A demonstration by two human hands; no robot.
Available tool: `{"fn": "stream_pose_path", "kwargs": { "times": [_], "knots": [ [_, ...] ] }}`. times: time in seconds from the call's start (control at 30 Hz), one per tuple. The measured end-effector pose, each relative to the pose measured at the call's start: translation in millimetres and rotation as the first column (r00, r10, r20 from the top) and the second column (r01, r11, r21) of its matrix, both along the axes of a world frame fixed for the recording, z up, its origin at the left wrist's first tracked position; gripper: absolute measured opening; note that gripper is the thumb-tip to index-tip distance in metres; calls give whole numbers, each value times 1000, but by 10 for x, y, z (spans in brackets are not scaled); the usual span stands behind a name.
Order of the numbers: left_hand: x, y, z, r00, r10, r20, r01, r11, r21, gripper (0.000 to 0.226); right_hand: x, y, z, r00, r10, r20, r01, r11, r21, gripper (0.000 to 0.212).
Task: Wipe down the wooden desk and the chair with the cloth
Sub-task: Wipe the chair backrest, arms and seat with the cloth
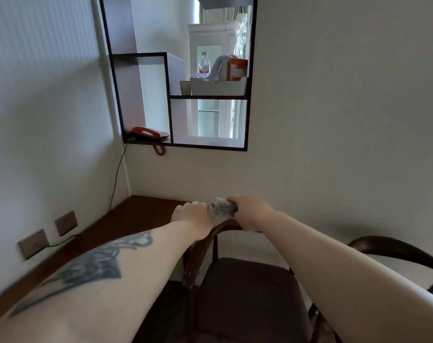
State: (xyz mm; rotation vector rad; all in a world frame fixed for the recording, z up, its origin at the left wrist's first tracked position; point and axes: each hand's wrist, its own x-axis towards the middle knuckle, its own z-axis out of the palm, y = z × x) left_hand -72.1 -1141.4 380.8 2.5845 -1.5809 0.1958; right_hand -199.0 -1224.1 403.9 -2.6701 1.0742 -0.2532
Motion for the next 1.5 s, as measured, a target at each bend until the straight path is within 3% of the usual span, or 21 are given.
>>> {"fn": "stream_pose_path", "kwargs": {
  "times": [0.73, 1.17, 1.5],
  "knots": [
    [1225, -1394, -365, 988, 57, -145, -43, 994, 100, 33, 1029, -1583, -375, 995, -46, -94, 53, 997, 65, 51],
    [975, -2173, -496, 923, 307, -233, -297, 952, 75, 34, 1104, -2693, -591, 971, 227, -71, -221, 972, 82, 42],
    [1142, -2123, -803, 848, 458, -268, -436, 889, 141, 34, 1559, -2799, -1032, 901, 414, -129, -387, 902, 192, 47]
  ]
}}
